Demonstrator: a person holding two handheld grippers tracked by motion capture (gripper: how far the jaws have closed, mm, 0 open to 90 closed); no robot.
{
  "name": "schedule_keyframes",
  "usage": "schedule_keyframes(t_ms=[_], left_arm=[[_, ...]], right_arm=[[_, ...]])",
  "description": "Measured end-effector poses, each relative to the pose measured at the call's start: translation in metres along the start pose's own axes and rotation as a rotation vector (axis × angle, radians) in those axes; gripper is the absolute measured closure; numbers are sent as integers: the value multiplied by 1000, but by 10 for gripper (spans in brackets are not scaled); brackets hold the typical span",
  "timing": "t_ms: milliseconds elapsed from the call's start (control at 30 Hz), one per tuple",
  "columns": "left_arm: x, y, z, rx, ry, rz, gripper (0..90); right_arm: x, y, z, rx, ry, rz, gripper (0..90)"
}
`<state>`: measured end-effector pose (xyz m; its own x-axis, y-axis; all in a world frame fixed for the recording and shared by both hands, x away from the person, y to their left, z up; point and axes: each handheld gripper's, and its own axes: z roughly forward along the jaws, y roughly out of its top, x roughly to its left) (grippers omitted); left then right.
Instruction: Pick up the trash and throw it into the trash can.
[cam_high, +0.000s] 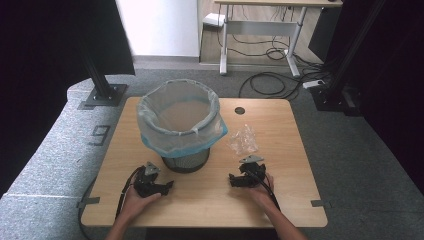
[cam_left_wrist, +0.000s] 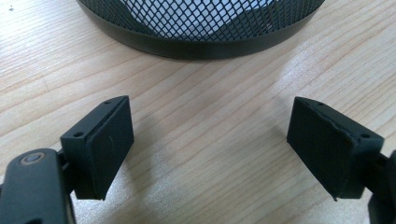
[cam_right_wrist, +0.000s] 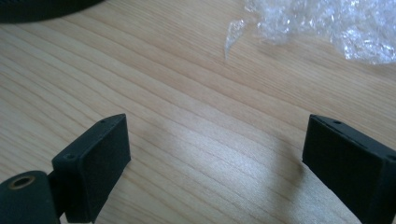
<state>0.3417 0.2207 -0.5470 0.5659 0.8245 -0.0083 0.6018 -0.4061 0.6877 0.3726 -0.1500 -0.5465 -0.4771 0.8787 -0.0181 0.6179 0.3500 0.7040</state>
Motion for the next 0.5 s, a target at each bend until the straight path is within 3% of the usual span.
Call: schedule_keyframes(t_ms=[500], left_arm=[[0, 1, 1, 0, 3, -3, 145]], right_arm=[[-7, 3, -9, -37, 3, 30, 121]])
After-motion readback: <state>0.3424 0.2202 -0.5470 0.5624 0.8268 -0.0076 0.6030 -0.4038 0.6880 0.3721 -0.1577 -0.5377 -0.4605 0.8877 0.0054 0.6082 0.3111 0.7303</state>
